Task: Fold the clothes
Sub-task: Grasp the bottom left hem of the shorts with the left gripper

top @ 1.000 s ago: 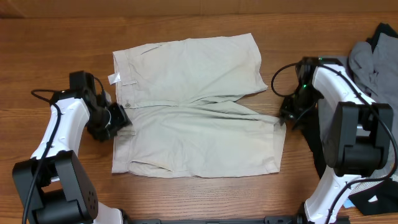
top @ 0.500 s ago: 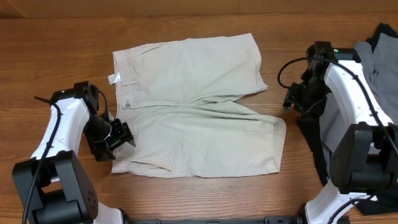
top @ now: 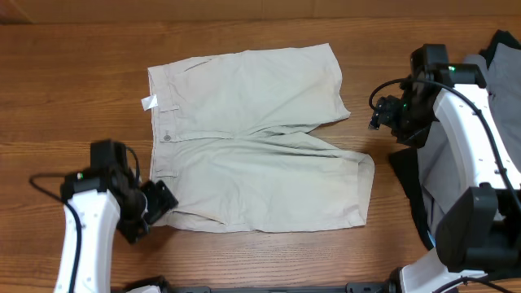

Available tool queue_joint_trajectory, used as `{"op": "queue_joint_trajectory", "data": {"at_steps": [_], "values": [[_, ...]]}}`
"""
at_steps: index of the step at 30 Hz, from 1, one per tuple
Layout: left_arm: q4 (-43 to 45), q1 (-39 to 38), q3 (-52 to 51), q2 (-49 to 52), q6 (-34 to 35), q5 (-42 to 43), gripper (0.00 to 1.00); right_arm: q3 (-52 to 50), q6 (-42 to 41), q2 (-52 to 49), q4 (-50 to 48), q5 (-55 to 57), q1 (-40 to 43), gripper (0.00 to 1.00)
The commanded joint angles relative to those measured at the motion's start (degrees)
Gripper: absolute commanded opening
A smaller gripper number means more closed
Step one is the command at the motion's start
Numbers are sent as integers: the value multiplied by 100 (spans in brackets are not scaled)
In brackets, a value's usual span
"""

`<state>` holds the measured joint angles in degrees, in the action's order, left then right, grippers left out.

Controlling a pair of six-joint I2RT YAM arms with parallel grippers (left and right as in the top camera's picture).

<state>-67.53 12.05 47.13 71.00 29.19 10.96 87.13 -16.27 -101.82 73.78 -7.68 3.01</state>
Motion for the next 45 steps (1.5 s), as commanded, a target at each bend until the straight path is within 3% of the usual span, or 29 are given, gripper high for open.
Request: {"op": "queue_joint_trajectory", "data": {"at_steps": [1,8,15,25,30,33,36,37,38,41,45], "values": [[22,31,-494,-398,887,-114,80,114,24,160,-39,-57,31,75],[428,31,-1263,-879,1950,-723,81,111,24,157,-17,-57,87,80],[1045,31,-1386,-874,2092,-1193,84,111,0,157,46,-61,87,81],[2085,31,-2166,-839,2203,-1021,79,111,-4,157,203,-61,87,81],[2625,31,-2258,-839,2048,-1067,70,111,-2,157,236,-61,87,81],[2765,31,-2256,-839,2050,-1158,56,111,-2,157,267,-61,87,81],[2883,31,-2258,-839,2052,-1161,35,111,0,157,289,-61,87,81],[2876,31,-2258,-839,2050,-1141,12,111,-2,157,306,-59,87,81],[2874,31,-2256,-839,2048,-1110,6,111,-28,157,334,-57,87,81],[2903,31,-2243,-839,2048,-1093,4,109,-903,160,551,-63,94,81],[2898,31,-2142,-841,1827,-1093,4,35,-1213,170,588,-424,94,83]]}}
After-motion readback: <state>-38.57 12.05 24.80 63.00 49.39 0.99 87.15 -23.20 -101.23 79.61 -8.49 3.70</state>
